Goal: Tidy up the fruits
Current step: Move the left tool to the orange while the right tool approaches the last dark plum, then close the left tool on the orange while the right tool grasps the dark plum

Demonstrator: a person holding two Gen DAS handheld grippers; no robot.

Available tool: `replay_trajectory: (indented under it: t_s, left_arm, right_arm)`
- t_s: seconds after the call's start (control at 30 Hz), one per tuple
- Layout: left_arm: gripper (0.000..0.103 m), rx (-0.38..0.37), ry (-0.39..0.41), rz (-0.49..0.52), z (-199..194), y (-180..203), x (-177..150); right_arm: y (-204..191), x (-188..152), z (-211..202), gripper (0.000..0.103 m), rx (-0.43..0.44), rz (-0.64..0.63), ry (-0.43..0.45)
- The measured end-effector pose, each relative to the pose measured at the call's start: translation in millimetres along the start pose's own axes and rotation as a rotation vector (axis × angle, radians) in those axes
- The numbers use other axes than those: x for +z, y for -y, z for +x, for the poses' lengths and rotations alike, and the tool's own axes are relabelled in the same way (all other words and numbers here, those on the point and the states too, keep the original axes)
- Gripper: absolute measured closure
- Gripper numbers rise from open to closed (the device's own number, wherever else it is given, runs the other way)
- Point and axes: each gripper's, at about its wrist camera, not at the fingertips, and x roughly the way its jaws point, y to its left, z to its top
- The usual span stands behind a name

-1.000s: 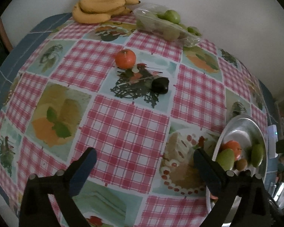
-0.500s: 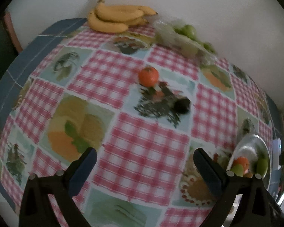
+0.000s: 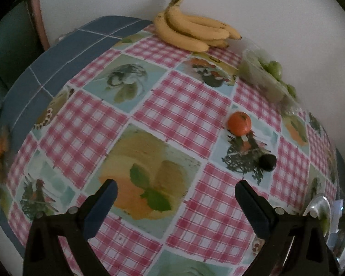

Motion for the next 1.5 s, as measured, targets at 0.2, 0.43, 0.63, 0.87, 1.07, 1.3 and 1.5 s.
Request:
replay_trajectory:
  t_s: [0.2, 0.43, 0.63, 0.87, 1.07, 1.3, 1.5]
  left_arm:
    - [0.000, -0.015, 0.001, 0.003, -0.3, 1.3, 6.4]
    - [0.000, -0.040, -0.009, 0.051, 14.7, 12.2, 22.7]
    - [0.000, -0.071, -0.016, 0.072, 32.0, 4.2, 46.1]
    - [0.000, -0.099, -0.017, 0.170, 43.8, 19.7, 67.1]
    - [0.002, -0.150, -0.085, 0.147, 59.7, 27.7, 76.7]
    - [0.017, -0.219, -0.115, 0.203, 66.6, 48.3, 82.6]
    - [0.025, -0.250, -0.129, 0.259, 73.6, 67.1, 86.0]
  right_arm:
    - [-25.2, 14.9, -6.9, 0.003, 0.069, -0.027, 0.055]
    - [-37.3, 33.8, 13.8, 0.003, 0.035, -0.058, 0.041]
    - [-33.0, 48.7, 39.4, 0.003, 0.019, -0.041, 0.010]
    - [-36.3, 62.3, 67.9, 0.003, -0.013, -0.062, -0.015]
    - [-37.7, 67.9, 85.8, 0.006, -0.043, -0.083, -0.038]
    - [-41.1, 72.1, 100.0, 0.019, -0.036, -0.096, -0.057]
    - [-44.8, 77.9, 106.3, 0.034, -0.036, -0.102, -0.063]
